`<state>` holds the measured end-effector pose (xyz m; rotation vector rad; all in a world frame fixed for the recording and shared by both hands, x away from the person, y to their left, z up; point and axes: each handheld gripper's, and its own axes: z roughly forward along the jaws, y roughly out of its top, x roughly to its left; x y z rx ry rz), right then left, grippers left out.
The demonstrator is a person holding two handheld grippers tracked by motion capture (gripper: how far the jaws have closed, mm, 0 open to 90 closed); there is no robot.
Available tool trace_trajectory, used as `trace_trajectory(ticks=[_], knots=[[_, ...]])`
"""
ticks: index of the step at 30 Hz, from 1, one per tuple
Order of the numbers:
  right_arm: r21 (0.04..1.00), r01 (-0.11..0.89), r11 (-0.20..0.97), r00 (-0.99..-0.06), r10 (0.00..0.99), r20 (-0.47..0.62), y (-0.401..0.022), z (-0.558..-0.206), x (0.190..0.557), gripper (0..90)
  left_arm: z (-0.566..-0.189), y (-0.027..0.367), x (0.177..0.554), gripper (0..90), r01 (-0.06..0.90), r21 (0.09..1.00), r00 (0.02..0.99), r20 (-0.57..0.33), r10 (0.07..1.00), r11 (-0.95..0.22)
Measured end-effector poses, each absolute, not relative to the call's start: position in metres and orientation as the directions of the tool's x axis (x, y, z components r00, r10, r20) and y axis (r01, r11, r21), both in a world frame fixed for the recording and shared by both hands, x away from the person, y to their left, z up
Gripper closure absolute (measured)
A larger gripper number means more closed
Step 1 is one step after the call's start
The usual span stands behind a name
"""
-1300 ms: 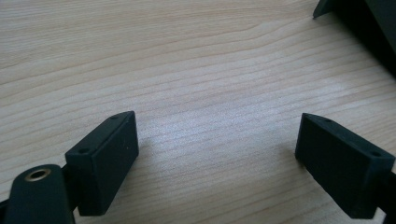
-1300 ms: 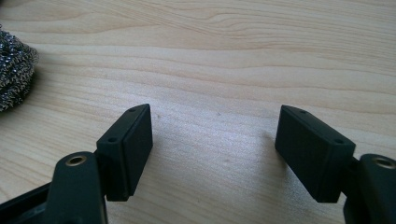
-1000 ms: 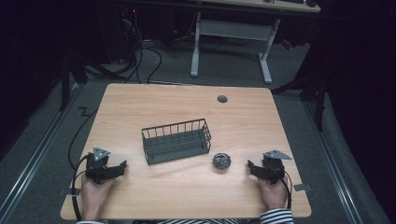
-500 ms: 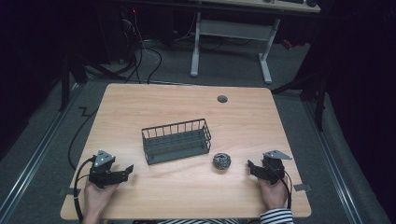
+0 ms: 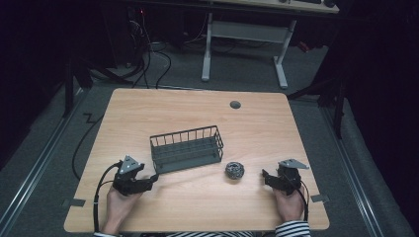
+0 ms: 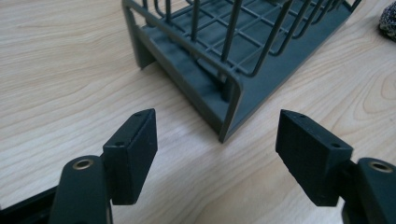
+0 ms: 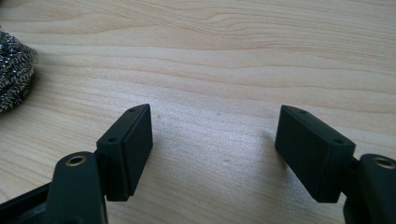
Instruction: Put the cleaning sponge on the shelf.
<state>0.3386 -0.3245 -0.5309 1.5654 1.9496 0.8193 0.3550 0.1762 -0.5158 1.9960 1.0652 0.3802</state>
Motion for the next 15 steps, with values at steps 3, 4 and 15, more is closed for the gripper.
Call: trace_trajectory(ticks=[3,4,15], knots=[[0.723,0.673,0.156,-0.21,0.978,-0.016,-0.325,-0.531,0.339,27.6,-0.517,0.17,0.36,30.6,0.555,0.776,0.589,-0.113,0.8,-0.299],[0.723,0.673,0.156,-0.21,0.978,-0.016,-0.325,-0.531,0.339,27.5,-0.517,0.168,0.362,31.2,0.56,0.774,0.586,-0.118,0.802,-0.295],[0.722,0.674,0.155,-0.209,0.978,-0.015,-0.325,-0.531,0.338,27.6,-0.52,0.158,0.374,43.3,0.57,0.768,0.566,-0.109,0.817,-0.293]])
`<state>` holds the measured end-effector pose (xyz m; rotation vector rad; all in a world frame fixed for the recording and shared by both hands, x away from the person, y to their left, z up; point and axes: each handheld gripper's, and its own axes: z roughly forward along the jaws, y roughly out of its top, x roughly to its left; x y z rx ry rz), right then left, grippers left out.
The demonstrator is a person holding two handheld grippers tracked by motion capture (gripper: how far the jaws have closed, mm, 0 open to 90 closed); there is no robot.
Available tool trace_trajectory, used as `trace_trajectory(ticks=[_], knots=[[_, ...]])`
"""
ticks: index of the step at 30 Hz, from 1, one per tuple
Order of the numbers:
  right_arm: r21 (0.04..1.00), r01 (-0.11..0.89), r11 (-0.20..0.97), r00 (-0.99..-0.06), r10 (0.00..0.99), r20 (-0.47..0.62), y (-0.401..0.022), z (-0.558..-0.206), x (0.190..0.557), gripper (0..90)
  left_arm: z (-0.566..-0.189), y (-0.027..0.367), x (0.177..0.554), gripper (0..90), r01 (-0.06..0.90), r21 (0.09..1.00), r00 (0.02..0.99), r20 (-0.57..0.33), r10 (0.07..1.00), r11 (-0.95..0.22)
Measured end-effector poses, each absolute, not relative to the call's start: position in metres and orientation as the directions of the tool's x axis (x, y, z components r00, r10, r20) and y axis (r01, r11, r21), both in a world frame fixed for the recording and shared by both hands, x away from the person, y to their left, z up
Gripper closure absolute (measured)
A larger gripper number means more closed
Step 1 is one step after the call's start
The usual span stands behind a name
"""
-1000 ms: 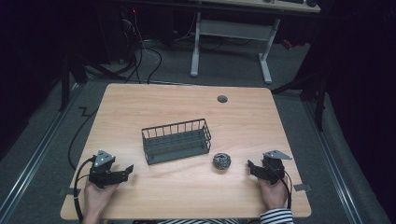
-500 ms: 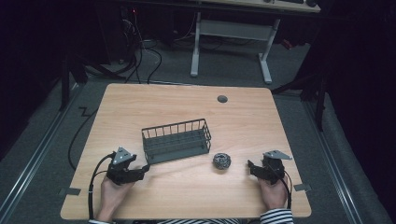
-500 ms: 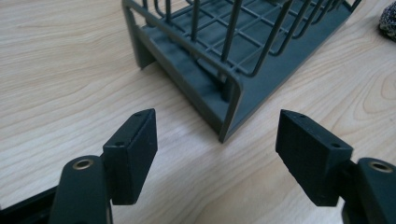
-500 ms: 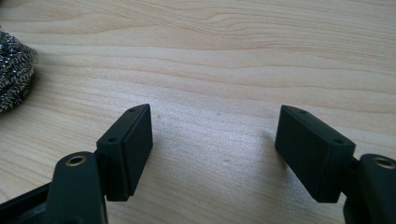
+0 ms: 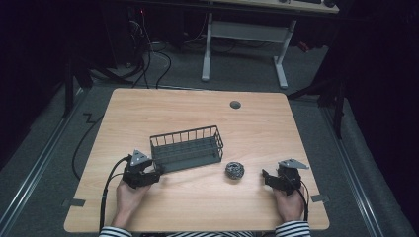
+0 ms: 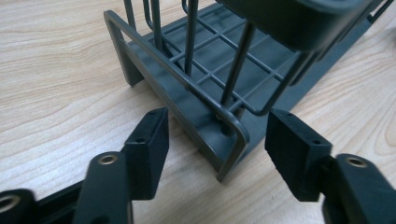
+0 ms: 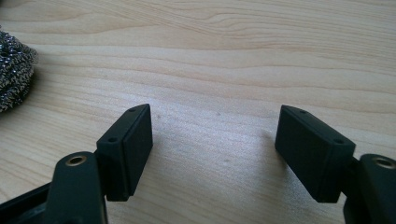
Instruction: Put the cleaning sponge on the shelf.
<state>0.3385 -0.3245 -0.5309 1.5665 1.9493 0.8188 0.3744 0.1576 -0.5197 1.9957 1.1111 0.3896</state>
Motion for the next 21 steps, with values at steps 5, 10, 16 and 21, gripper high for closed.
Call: trace_trajectory(ticks=[5,10,16,21], knots=[[0.722,0.674,0.155,-0.209,0.978,-0.015,-0.325,-0.531,0.339,27.6,-0.52,0.157,0.377,48.8,0.57,0.773,0.56,-0.117,0.82,-0.279],[0.722,0.674,0.155,-0.209,0.978,-0.015,-0.325,-0.531,0.339,27.5,-0.52,0.156,0.379,50.7,0.571,0.773,0.552,-0.113,0.826,-0.276],[0.723,0.673,0.156,-0.21,0.978,-0.016,-0.325,-0.531,0.339,27.6,-0.519,0.156,0.383,53.1,0.577,0.775,0.534,-0.119,0.837,-0.258],[0.721,0.675,0.155,-0.208,0.978,-0.015,-0.324,-0.531,0.339,27.6,-0.518,0.155,0.389,53.6,0.583,0.777,0.516,-0.128,0.847,-0.238]])
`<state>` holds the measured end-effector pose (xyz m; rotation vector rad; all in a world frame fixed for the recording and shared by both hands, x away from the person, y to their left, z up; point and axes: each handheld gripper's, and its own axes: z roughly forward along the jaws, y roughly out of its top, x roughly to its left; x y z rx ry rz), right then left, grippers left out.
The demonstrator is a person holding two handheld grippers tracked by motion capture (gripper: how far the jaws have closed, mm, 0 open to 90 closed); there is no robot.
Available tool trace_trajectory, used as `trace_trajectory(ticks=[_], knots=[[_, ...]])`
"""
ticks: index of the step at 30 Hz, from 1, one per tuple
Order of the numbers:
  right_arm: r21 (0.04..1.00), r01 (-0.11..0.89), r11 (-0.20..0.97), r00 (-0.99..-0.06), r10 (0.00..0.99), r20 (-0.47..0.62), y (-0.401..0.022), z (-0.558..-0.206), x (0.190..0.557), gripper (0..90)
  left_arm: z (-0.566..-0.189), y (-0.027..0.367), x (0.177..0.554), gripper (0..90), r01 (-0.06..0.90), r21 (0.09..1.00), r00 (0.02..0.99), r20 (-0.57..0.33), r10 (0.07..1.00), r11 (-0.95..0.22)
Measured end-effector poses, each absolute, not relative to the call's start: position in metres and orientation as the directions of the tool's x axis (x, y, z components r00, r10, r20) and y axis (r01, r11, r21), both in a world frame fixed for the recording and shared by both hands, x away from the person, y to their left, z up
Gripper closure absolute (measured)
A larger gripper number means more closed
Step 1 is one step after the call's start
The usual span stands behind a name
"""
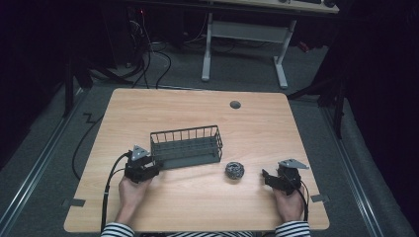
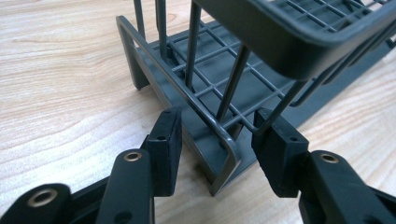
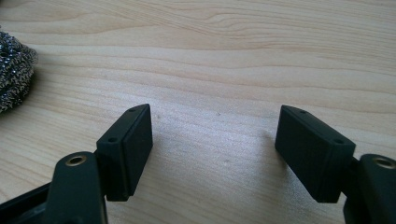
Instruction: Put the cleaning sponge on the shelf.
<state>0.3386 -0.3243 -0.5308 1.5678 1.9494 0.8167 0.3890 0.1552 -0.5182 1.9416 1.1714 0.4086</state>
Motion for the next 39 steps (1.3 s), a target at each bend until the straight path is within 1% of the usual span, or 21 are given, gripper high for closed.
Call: trace_trajectory(ticks=[9,12,15,16,17,18,21,22,23,26,30,33,37,38,39], knots=[[0.723,0.673,0.156,-0.21,0.978,-0.015,-0.324,-0.531,0.339,28.5,-0.522,0.156,0.4,54.3,0.588,0.783,0.487,-0.144,0.861,-0.202],[0.723,0.672,0.157,-0.211,0.977,-0.016,-0.323,-0.531,0.338,29.7,-0.523,0.157,0.401,52.4,0.592,0.78,0.482,-0.141,0.865,-0.203],[0.72,0.675,0.16,-0.216,0.976,-0.015,-0.322,-0.53,0.338,31.7,-0.522,0.159,0.4,43.1,0.599,0.774,0.473,-0.136,0.871,-0.205],[0.718,0.677,0.16,-0.223,0.975,-0.007,-0.321,-0.529,0.338,32.0,-0.52,0.161,0.399,36.5,0.6,0.773,0.473,-0.135,0.871,-0.206],[0.718,0.677,0.16,-0.223,0.975,-0.007,-0.321,-0.529,0.338,32.0,-0.519,0.162,0.397,36.5,0.601,0.772,0.474,-0.133,0.871,-0.209],[0.719,0.676,0.159,-0.243,0.97,0.014,-0.32,-0.529,0.338,32.2,-0.516,0.165,0.394,31.0,0.603,0.769,0.478,-0.137,0.867,-0.211],[0.723,0.671,0.162,-0.255,0.967,0.02,-0.317,-0.527,0.336,31.8,-0.513,0.17,0.388,26.7,0.6,0.771,0.486,-0.139,0.863,-0.213],[0.731,0.662,0.164,-0.272,0.962,0.031,-0.314,-0.525,0.334,31.0,-0.513,0.172,0.386,25.3,0.602,0.77,0.487,-0.143,0.861,-0.213],[0.731,0.662,0.164,-0.272,0.962,0.031,-0.314,-0.525,0.334,31.0,-0.513,0.175,0.383,25.3,0.601,0.77,0.49,-0.143,0.86,-0.215],[0.75,0.637,0.176,-0.314,0.948,0.044,-0.308,-0.52,0.329,29.6,-0.515,0.186,0.371,22.4,0.615,0.756,0.491,-0.143,0.859,-0.226],[0.756,0.624,0.196,-0.357,0.933,0.053,-0.301,-0.516,0.325,28.7,-0.518,0.197,0.364,21.8,0.618,0.752,0.477,-0.129,0.869,-0.228],[0.771,0.592,0.236,-0.402,0.915,0.028,-0.289,-0.51,0.318,28.2,-0.523,0.208,0.357,21.8,0.624,0.748,0.451,-0.106,0.886,-0.228],[0.777,0.575,0.258,-0.438,0.898,0.026,-0.28,-0.504,0.316,26.6,-0.527,0.215,0.355,21.8,0.631,0.744,0.435,-0.107,0.894,-0.218],[0.783,0.562,0.265,-0.465,0.885,0.034,-0.274,-0.501,0.316,25.8,-0.528,0.218,0.354,21.8,0.634,0.742,0.428,-0.104,0.898,-0.217],[0.783,0.562,0.265,-0.465,0.885,0.034,-0.274,-0.501,0.316,25.8,-0.528,0.218,0.354,21.7,0.634,0.742,0.428,-0.104,0.898,-0.217]])
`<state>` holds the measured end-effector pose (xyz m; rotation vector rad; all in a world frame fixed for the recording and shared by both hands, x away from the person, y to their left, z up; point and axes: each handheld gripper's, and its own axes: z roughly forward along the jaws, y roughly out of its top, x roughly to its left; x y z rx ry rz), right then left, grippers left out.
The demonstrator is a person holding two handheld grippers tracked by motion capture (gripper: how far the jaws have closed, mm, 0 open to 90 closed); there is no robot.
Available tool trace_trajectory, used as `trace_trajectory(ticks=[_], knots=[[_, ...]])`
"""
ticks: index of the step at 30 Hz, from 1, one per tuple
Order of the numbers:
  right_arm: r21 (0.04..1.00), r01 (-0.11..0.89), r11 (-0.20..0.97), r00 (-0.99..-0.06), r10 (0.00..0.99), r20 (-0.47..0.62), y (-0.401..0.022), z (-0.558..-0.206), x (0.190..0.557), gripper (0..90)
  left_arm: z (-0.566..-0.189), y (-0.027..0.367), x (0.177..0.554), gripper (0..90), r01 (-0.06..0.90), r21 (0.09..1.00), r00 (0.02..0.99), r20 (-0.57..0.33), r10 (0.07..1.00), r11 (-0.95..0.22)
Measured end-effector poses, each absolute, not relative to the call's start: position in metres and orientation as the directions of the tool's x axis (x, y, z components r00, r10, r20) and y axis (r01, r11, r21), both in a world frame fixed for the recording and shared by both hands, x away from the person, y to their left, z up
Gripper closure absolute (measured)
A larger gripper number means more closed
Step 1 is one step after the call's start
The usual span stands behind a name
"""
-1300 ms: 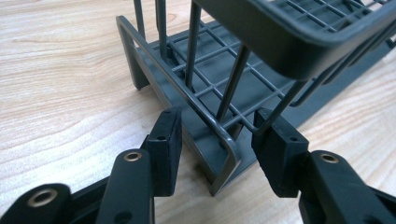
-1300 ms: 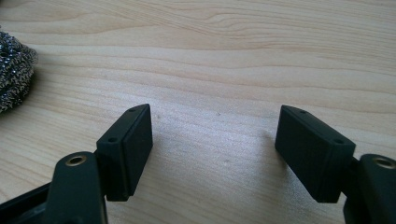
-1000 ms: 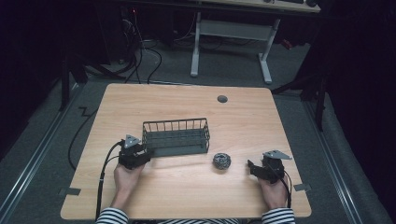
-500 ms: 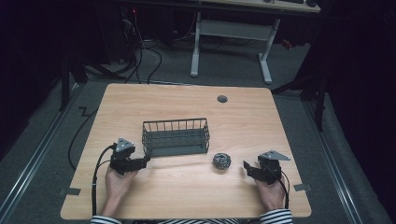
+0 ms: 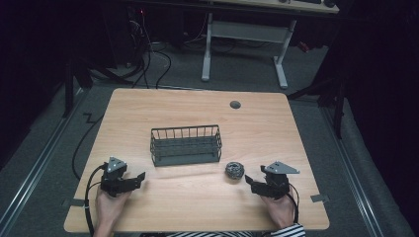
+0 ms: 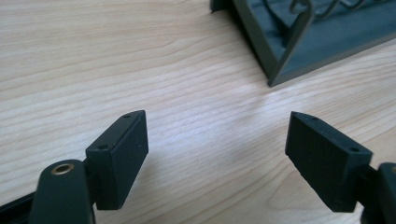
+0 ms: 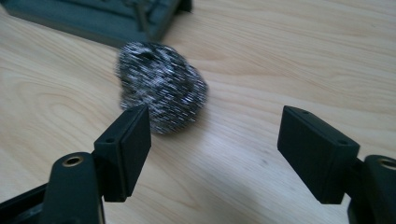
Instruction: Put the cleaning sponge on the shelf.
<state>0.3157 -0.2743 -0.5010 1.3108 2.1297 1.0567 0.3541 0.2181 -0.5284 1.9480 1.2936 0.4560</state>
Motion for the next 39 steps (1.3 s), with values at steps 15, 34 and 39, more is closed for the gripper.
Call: trace_trajectory(ticks=[15,34,39], knots=[[0.741,0.58,0.338,-0.543,0.839,0.043,-0.238,-0.506,0.342,21.2,-0.537,0.219,0.35,19.7,0.625,0.74,0.416,-0.047,0.908,-0.247],[0.694,0.609,0.384,-0.561,0.827,0.035,-0.228,-0.516,0.356,32.9,-0.538,0.216,0.351,15.1,0.629,0.729,0.412,-0.019,0.911,-0.27],[0.71,0.597,0.373,-0.566,0.823,0.043,-0.228,-0.512,0.353,34.1,-0.538,0.216,0.351,15.1,0.63,0.729,0.412,-0.019,0.911,-0.269]])
